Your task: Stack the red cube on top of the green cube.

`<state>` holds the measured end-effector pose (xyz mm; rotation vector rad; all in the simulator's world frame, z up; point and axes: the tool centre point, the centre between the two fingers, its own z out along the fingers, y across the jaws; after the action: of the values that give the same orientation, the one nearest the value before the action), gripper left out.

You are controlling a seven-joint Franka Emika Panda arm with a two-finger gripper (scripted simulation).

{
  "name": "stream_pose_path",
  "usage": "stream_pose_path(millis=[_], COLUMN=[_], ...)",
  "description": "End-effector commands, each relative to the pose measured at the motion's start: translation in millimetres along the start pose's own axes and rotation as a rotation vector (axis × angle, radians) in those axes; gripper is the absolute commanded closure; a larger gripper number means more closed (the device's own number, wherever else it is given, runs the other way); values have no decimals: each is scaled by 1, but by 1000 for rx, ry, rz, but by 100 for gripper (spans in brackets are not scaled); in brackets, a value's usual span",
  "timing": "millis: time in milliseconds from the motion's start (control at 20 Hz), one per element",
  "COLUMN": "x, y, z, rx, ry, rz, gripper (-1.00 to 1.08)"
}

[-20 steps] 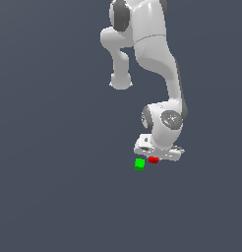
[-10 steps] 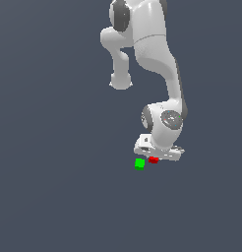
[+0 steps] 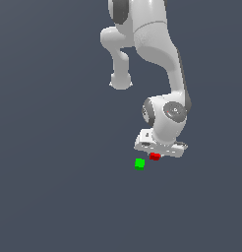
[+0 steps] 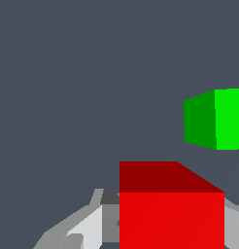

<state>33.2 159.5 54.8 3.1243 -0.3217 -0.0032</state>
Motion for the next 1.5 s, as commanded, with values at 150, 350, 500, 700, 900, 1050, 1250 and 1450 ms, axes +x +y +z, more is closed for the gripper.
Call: stream_pose_path(millis=[150, 350, 500, 700, 900, 1050, 1250, 1450], x=[0, 0, 1, 2, 7, 16, 32, 43], y=[0, 0, 0, 0, 8, 20, 42, 57], z=[-39, -58, -64, -64, -57, -46, -27, -12], rx=[1, 1, 1, 1, 1, 1, 1, 1], ry=[2, 2, 2, 3, 3, 3, 3, 2], rz=[0, 0, 0, 0, 0, 0, 0, 0], gripper=[108, 108, 108, 108, 108, 108, 108, 108])
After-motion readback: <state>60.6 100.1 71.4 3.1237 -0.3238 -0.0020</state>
